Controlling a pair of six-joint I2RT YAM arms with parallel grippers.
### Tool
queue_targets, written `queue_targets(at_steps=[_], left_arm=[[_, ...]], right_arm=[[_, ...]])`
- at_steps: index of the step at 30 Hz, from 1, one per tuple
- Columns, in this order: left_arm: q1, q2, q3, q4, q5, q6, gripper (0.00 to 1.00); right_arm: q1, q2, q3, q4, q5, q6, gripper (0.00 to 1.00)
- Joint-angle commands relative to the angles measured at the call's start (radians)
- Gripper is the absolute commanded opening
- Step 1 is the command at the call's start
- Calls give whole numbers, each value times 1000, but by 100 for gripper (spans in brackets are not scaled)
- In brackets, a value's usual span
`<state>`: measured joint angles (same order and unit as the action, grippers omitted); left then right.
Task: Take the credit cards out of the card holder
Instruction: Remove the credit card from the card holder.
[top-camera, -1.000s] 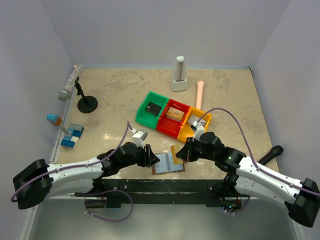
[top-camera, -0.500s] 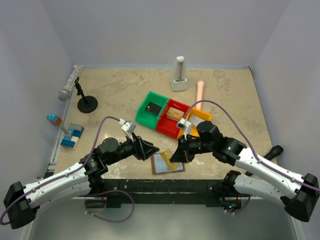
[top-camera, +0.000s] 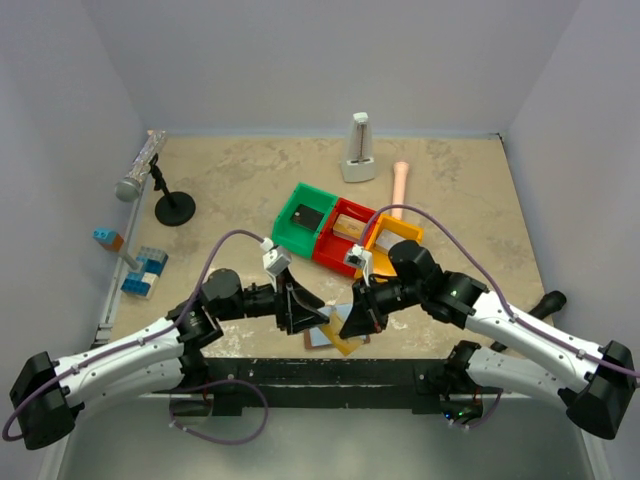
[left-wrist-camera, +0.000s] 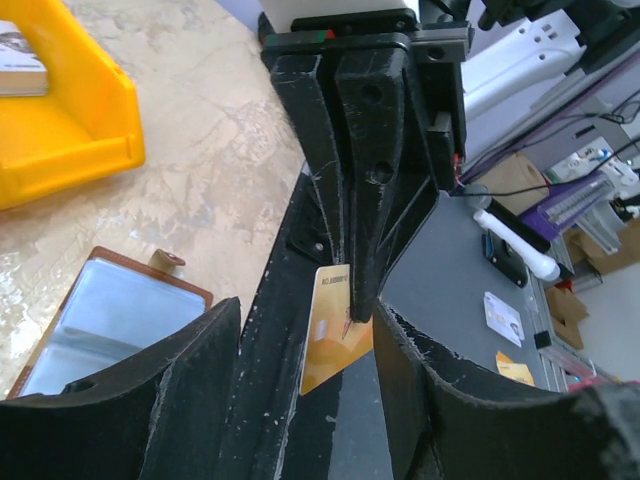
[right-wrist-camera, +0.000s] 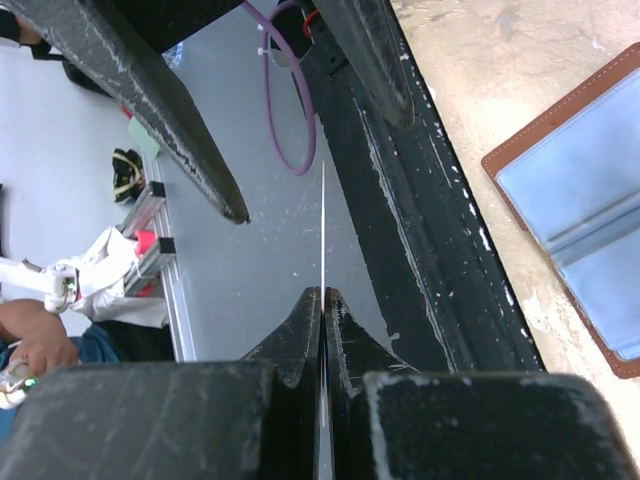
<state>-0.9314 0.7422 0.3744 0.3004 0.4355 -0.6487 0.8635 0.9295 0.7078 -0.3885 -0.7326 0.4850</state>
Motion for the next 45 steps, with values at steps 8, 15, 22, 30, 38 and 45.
queue_targets(at_steps=[8, 15, 22, 30, 38, 45], left_arm=[[3, 82, 60, 88, 157, 34, 57], [3, 115, 55, 120, 200, 21, 43], [3, 160, 66, 149, 244, 17, 19], [5, 143, 67, 134, 206, 6, 34], [6, -125, -92, 38, -354, -175, 75], [6, -98, -222, 323, -268, -273, 73]], right_arm=[[22, 2, 51, 5, -47, -33, 0], [22, 5, 65, -12, -54, -52, 0], [22, 11, 75, -24, -54, -63, 0], [22, 5, 79, -44, -39, -80, 0], [-35, -89, 38, -26, 140, -16, 0], [-58, -115, 42, 29, 128, 24, 0]])
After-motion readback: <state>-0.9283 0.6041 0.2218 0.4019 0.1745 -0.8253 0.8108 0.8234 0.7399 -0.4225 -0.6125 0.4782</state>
